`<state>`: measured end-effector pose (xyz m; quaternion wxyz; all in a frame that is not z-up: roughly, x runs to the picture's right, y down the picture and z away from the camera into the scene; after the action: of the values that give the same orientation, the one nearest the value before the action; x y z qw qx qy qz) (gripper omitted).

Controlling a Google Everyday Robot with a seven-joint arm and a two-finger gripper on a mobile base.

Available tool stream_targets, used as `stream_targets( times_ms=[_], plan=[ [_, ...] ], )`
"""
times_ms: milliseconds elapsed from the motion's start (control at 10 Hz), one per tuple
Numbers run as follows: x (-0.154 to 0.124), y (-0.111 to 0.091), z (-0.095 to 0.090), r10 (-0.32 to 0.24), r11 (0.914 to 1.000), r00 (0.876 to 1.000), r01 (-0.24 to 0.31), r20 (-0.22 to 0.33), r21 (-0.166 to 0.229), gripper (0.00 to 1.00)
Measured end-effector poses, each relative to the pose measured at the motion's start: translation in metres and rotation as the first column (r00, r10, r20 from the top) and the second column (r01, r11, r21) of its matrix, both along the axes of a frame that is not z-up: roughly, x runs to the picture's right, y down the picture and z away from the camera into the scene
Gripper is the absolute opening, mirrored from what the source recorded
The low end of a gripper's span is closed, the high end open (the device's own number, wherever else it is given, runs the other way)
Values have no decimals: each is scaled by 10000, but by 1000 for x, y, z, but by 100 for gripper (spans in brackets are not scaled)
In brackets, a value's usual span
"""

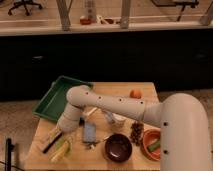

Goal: Place banana in plastic cup

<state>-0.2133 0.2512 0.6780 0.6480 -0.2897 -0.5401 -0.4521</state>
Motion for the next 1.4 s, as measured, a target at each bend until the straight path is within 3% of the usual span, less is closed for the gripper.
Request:
stream_targets(
  times_ms=[1400],
  plan=[
    [3, -8, -1, -232, 9997, 9997, 232, -20, -101, 80]
  ],
)
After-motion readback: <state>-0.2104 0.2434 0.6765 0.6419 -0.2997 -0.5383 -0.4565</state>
